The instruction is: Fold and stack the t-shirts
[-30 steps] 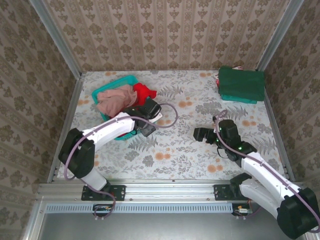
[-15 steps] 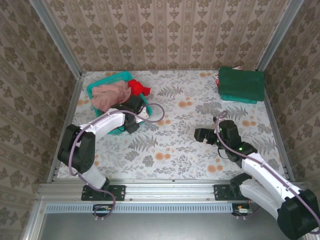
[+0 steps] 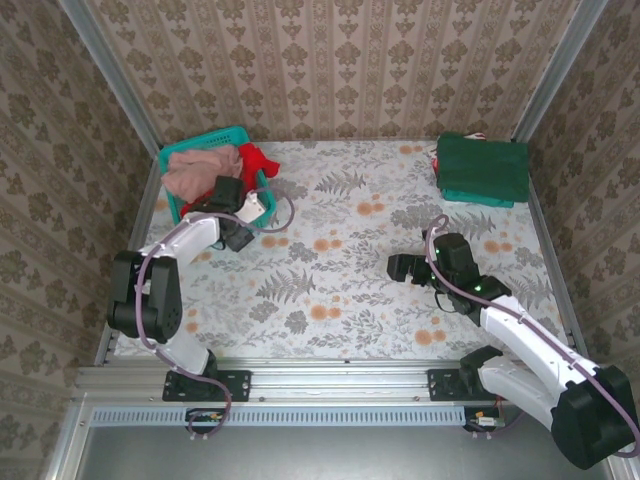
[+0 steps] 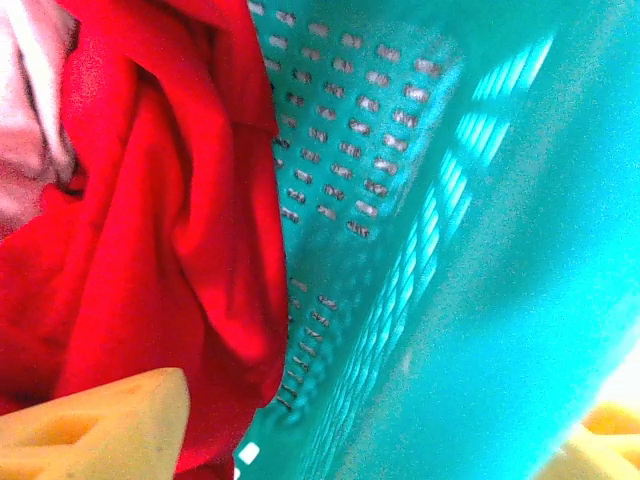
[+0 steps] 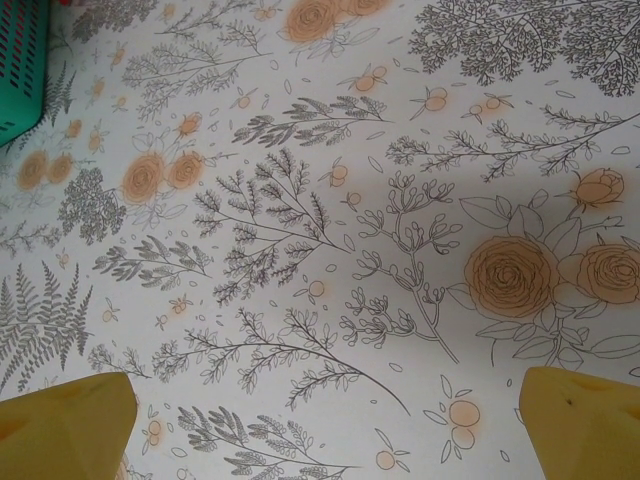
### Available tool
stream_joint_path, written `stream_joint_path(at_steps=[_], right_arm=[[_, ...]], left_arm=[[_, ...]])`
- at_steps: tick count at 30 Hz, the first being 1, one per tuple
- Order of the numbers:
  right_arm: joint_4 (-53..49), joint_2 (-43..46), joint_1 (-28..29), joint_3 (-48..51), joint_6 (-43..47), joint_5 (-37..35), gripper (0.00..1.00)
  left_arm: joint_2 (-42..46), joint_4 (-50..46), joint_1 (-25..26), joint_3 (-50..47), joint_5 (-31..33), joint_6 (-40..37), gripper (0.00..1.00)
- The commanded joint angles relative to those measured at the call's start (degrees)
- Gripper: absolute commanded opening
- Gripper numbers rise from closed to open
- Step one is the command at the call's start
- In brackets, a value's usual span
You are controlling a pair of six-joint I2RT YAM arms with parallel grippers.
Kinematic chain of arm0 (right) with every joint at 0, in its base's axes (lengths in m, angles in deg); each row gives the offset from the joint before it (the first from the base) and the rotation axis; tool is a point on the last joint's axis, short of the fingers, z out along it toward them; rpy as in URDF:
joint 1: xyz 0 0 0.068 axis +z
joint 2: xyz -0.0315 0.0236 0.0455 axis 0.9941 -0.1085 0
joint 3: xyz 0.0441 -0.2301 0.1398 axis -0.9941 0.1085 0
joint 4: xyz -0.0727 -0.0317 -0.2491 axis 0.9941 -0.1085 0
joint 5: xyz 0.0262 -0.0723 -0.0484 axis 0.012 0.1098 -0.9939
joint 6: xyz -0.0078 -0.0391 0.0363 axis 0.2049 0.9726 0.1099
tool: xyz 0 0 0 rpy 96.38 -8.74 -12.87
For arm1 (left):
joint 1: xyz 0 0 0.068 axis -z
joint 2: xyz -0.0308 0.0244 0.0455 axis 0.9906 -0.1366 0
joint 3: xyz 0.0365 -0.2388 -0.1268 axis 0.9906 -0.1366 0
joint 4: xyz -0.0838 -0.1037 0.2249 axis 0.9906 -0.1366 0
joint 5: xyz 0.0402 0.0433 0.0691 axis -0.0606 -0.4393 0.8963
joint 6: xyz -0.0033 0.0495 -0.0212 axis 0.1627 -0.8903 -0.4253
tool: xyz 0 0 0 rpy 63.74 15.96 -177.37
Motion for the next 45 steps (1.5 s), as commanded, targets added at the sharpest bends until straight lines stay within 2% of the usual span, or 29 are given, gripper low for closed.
stream_joint_path(at_steps=[1,2,4,6,7,9,10,11,15,17,20,23,29,33,39,45], right_arm=[[-1.3,2.0,-0.1,0.7,0.3,0.2,1.00],[-1.7,2.4,-0.1,0.8,0.3,0.1,1.00],[-2.1,2.9,-0.2,0.8,0.4,-0.2,1.00],[-2.0,3.1,-0.2,1.1,0.4,-0.4,1.00],[-1.7,3.2,-0.2,1.3,0.4,-0.5,1.00],[-1.6,3.1,-0.2,1.5,0.1,-0.5,1.00],[-1.7,3.0,-0.2,1.5,0.1,-0.2,1.00],[-2.0,3.1,-0.2,1.4,0.1,0.0,1.00],[-3.4,4.1,-0.2,1.3,0.1,-0.3,1.00],[-4.5,5.1,-0.3,1.4,0.4,-0.7,1.00],[-5.9,7.3,-0.3,1.9,0.8,-1.0,1.00],[-6.3,8.8,-0.3,2.3,1.1,-1.6,1.00],[-6.6,9.1,-0.4,2.3,1.2,-1.7,1.00],[-5.9,9.1,-0.4,2.6,0.4,-1.3,1.00],[-5.3,8.8,-0.3,2.3,-0.6,-0.4,1.00],[-5.8,9.0,-0.4,2.1,-0.8,-0.1,1.00]], left_arm=[[6.5,-3.8,3.1,4.1,1.7,7.5,0.87],[8.6,-4.6,4.1,4.9,1.9,10.8,0.99],[12.2,-4.6,6.1,5.9,-0.5,19.1,1.00],[14.2,-0.6,8.7,5.8,3.3,33.3,1.00],[13.7,0.2,9.3,6.4,6.1,43.4,1.00],[9.6,-1.4,9.6,9.4,2.9,57.4,1.00],[5.6,-3.3,10.1,12.7,1.3,61.7,1.00],[1.4,-4.6,12.9,16.2,0.3,63.5,0.99],[-14.3,-3.3,19.6,28.4,-3.1,63.6,0.91],[-20.7,-3.6,19.7,33.3,-6.8,64.5,0.85],[-26.6,-6.4,18.2,37.3,-5.2,65.8,0.81],[-27.2,-5.2,14.9,34.9,-5.5,67.0,0.79],[-22.8,-2.0,6.8,25.7,-5.2,66.2,0.78],[-22.1,-1.8,3.9,23.6,-4.8,64.5,0.78],[-25.6,-2.4,0.2,27.5,-4.4,63.6,0.78],[-32.7,-4.7,-2.4,37.3,-4.6,62.7,0.77]])
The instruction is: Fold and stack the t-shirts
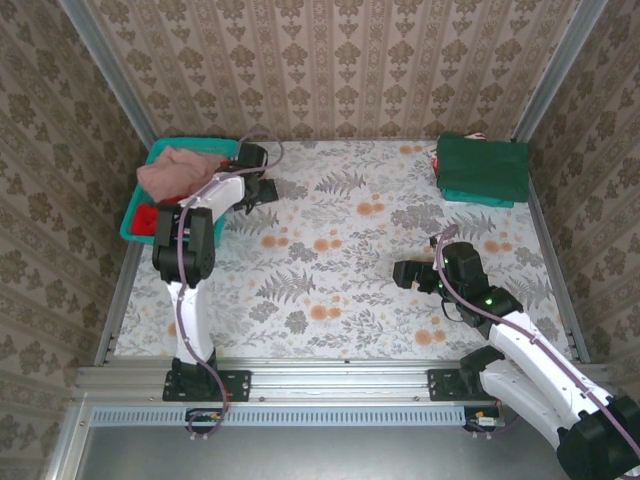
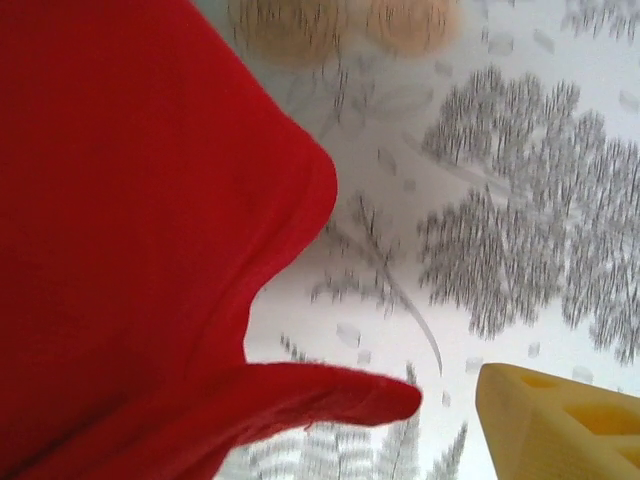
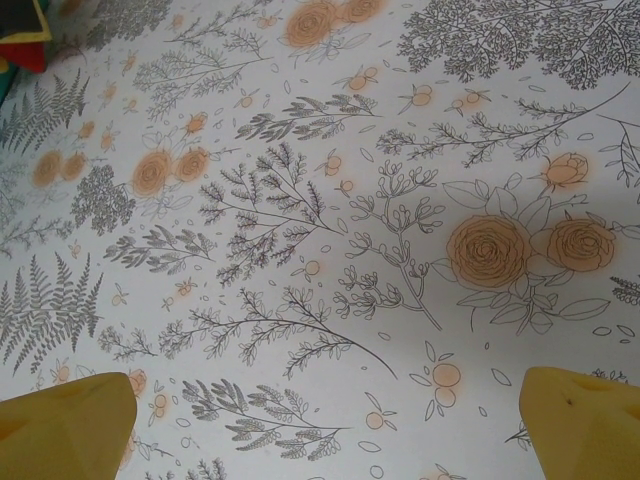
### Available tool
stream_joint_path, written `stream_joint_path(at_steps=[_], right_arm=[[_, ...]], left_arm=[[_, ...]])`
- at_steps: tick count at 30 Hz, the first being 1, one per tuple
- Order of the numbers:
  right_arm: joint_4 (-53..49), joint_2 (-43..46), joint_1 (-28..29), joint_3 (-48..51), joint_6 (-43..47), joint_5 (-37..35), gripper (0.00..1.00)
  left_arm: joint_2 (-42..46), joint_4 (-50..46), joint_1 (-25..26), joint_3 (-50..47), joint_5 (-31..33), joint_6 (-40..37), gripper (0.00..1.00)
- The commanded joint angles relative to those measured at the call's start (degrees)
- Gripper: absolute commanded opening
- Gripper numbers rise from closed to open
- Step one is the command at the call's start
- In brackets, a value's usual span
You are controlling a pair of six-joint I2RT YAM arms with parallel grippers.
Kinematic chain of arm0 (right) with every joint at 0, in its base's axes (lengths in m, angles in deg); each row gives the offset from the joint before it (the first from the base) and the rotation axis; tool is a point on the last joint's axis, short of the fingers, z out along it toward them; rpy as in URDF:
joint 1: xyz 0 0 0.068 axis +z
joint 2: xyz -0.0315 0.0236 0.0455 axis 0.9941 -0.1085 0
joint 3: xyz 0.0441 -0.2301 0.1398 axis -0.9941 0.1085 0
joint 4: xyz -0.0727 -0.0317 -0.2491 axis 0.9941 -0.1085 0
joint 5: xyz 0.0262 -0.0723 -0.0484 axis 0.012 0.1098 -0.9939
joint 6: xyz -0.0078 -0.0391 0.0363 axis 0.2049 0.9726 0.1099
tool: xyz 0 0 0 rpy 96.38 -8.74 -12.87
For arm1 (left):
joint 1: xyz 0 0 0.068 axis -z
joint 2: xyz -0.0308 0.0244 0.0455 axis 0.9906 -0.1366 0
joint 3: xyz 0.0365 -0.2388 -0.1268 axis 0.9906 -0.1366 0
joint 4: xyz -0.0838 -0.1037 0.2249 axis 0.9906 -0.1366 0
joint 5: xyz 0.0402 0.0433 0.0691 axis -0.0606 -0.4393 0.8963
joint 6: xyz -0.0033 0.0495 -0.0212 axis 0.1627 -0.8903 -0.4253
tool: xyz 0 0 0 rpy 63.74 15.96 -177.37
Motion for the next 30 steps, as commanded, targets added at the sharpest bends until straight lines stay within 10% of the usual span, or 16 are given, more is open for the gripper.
stream_joint_path(at_steps=[1,15,30], right_arm=[[-1.1,0.5,-0.3,0.0,-0.6,0.4,1.00],[-1.9,0.2,-0.2,-0.4,-0.6,-0.8,1.00],[0.6,0.0,-0.3,1.5,-1.3,0.1,1.00]], left_arm=[[-3.5,-1.4,-2.4,5.4,0.7,-2.0,0.76],[-6.5,-5.5,-5.7,10.2,-3.7,-5.7,0.73],[33.1,1.6,2.4,-31.8,-4.5,2.4,0.87]])
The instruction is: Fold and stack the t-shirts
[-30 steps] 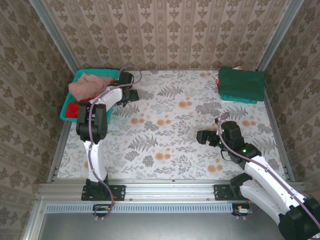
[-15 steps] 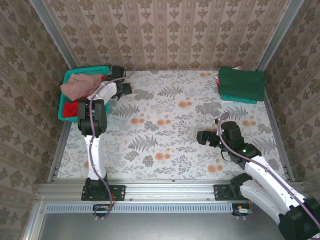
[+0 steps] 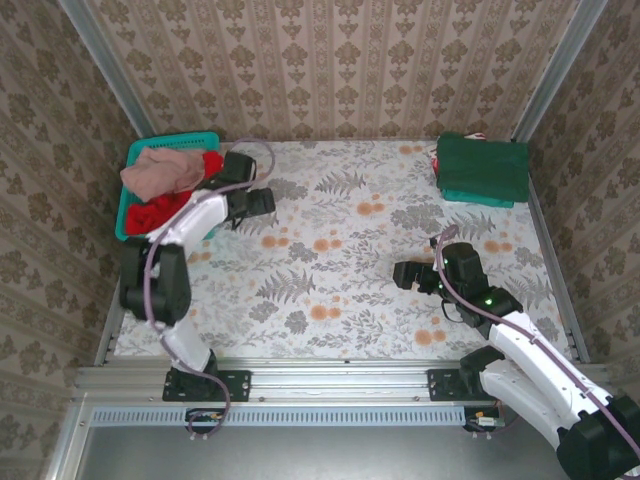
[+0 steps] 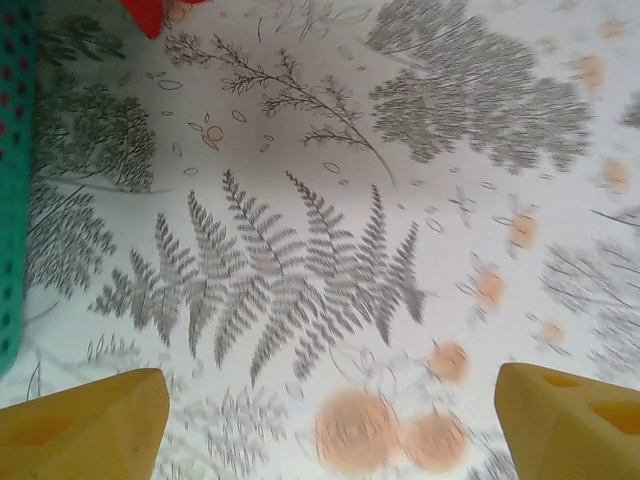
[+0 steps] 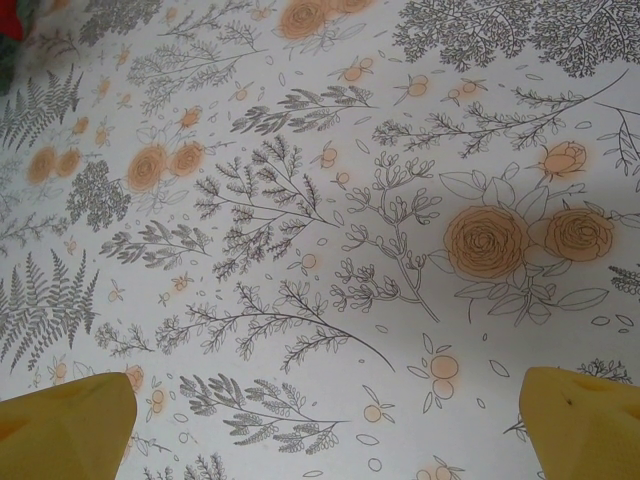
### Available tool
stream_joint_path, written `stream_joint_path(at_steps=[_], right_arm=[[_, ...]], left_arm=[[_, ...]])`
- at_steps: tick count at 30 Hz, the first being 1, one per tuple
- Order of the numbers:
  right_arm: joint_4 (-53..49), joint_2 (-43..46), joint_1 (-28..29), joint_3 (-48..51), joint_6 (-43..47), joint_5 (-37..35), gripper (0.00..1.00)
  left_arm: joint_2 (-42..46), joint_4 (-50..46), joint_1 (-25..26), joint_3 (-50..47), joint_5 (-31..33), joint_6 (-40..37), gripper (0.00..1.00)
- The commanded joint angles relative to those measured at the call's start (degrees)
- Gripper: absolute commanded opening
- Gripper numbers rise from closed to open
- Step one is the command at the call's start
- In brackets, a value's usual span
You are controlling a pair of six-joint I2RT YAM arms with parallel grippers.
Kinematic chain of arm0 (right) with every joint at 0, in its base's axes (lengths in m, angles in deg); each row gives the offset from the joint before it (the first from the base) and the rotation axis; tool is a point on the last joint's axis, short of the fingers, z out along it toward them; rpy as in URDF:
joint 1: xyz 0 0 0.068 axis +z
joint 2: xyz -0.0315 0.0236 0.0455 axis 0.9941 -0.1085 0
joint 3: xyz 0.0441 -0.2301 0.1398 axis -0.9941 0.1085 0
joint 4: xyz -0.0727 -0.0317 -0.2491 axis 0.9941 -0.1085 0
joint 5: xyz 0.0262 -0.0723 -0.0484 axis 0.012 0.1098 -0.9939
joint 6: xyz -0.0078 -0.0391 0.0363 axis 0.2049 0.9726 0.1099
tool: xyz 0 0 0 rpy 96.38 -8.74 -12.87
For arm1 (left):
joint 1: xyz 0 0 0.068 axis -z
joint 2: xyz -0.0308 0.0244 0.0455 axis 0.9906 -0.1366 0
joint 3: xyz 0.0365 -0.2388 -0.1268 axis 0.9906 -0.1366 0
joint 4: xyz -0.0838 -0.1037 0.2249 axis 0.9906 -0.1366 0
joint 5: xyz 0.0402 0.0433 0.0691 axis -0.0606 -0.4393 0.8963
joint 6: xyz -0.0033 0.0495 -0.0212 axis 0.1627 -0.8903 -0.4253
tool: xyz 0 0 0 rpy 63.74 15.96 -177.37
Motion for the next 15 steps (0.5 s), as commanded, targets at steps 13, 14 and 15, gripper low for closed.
stream_joint_path(at_steps=[13,14,15], right_arm=[[1.8,-0.9,-0.3,1.2,-0.6,0.9,1.00],[1.6,-0.7,-0.3,1.2,-0.6,0.9,1.00],[1.6,-0.4,-0.2,1.2,-0.6,0.9,1.00]], left_arm=[[30.5,6.1,-28.0,-34.4,-1.9,11.1,0.97],[29.4,7.3,-30.0,-33.5,-3.0,10.9,0.97],[28.3,9.9,-31.1,-32.9,-4.0,10.2,0.97]])
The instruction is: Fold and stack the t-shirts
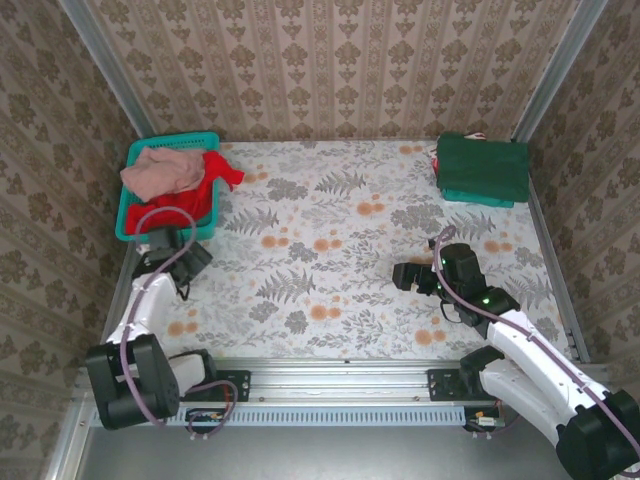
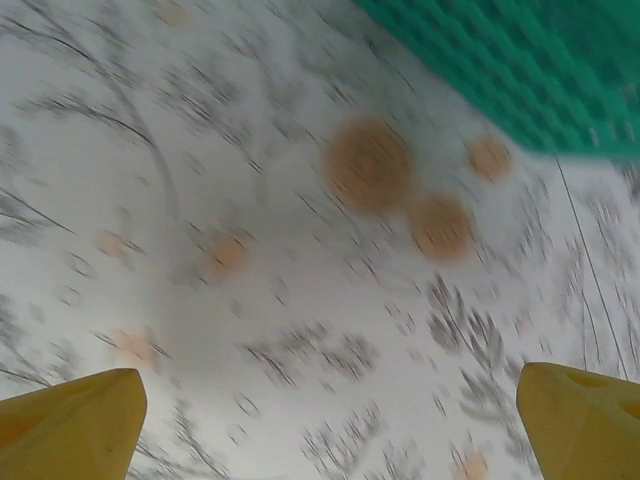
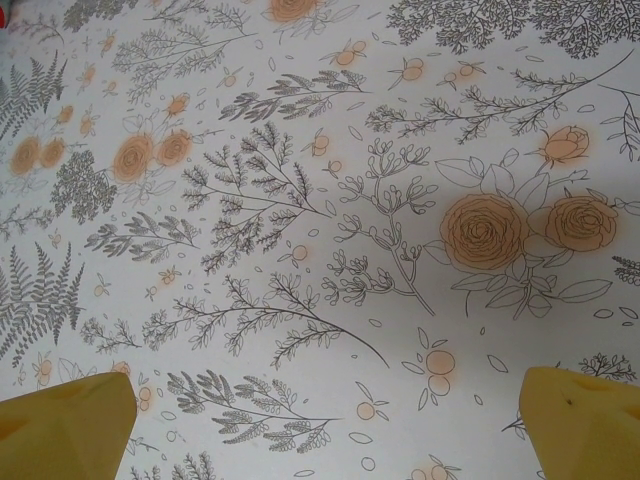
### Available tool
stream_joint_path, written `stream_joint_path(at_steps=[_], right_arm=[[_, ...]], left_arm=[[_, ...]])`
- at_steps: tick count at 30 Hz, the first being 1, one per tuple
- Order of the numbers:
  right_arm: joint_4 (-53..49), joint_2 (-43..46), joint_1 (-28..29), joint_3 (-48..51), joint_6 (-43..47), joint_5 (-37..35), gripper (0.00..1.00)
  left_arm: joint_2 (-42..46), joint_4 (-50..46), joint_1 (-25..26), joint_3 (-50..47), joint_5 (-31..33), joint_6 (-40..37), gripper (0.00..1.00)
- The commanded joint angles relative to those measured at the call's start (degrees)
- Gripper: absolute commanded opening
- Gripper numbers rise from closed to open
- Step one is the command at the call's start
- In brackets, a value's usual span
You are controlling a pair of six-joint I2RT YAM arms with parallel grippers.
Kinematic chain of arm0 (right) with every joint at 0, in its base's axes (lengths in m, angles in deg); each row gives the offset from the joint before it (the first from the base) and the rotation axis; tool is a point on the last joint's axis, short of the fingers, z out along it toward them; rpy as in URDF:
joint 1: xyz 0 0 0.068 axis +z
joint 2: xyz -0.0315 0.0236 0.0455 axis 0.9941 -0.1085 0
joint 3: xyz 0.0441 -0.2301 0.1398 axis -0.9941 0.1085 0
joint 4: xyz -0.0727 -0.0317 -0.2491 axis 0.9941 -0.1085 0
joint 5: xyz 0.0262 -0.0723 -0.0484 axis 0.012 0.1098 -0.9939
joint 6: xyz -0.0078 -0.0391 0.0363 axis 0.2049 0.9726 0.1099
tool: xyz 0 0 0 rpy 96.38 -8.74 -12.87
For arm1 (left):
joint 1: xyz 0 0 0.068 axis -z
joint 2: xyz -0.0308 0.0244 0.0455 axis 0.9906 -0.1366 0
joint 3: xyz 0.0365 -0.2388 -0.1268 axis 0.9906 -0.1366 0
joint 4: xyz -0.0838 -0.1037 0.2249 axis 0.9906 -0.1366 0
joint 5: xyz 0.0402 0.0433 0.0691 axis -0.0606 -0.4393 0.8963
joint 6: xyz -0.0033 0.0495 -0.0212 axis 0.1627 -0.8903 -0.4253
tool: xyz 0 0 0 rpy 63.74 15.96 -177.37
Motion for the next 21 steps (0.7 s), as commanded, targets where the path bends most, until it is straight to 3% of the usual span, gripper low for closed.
stream_joint_path(at_steps=[1,5,14,18,21], right_arm=[[0.5,1.0,-0.3,0.6,-0.6,0.8,1.00],[1.3,1.1,-0.3,0.8,-0.5,1.3,1.00],[1.3,-0.7,-0.3,-0.2,-0.5,1.5,1.00],[0.6,-1.0,-0.3,-0.7,-0.7,1.8,1.00],[0.9,-0.5,-0.3,-0.6,-1.1,1.9,1.00]], left_arm=[[-2.8,7.4,-4.0,2.9,-4.5,-0.6,0.97],[-8.7,13.6,-5.4,7.1,-7.6,-0.8,0.96],[-24.2,16.2,-6.6,18.3,-9.7,-5.2,0.91],[-24.9,14.1,-5.9,20.5,-11.9,-5.2,0.90],[-20.5,9.6,-2.7,21.3,-7.9,-7.7,0.93]])
